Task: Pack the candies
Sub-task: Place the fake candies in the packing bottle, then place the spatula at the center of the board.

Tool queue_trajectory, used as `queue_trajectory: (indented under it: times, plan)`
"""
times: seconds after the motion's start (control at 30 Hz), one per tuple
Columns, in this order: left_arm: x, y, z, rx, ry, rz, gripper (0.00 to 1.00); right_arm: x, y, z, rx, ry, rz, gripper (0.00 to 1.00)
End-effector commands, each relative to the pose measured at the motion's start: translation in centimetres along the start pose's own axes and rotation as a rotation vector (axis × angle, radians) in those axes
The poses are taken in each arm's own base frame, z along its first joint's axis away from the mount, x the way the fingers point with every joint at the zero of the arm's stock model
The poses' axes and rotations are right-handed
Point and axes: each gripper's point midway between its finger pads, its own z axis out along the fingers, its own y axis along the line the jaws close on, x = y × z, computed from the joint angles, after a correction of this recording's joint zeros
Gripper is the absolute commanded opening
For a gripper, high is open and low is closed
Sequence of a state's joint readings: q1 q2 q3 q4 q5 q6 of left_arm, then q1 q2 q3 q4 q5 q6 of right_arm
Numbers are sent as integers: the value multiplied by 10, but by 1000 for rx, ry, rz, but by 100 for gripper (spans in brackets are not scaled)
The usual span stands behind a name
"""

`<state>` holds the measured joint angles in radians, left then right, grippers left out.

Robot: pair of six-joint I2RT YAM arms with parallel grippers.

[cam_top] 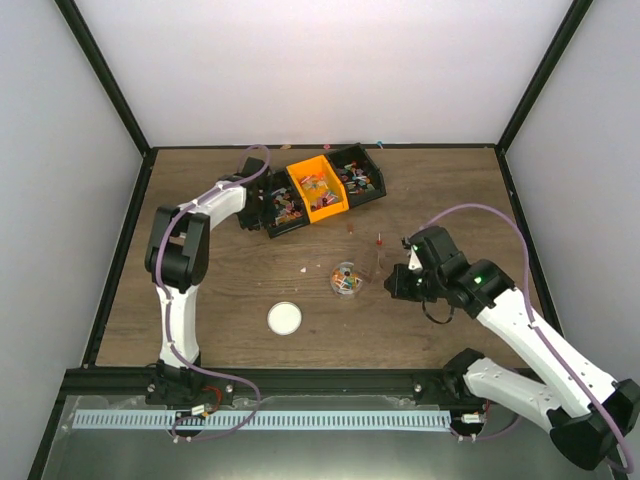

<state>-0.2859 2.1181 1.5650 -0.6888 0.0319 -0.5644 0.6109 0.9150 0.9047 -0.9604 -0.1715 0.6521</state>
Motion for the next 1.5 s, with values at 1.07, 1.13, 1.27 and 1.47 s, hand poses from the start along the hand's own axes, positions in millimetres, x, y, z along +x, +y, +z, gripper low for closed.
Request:
queue_trajectory:
  times: [1.07,1.13,1.27,1.47]
  plan:
    - [-20,9,-18,-90,-32,152,20,-140,-135,48,-605,-505,896,14]
    - [-22,7,-19,-87,-35,156,24,-142,-139,60,-564,-451,885,32]
    - [-29,5,-26,-92,-51,160,30,-139,-146,70,-464,-407,821,55]
    - [-38,8,-36,-119,-85,160,37,-119,-162,60,-206,-383,741,74]
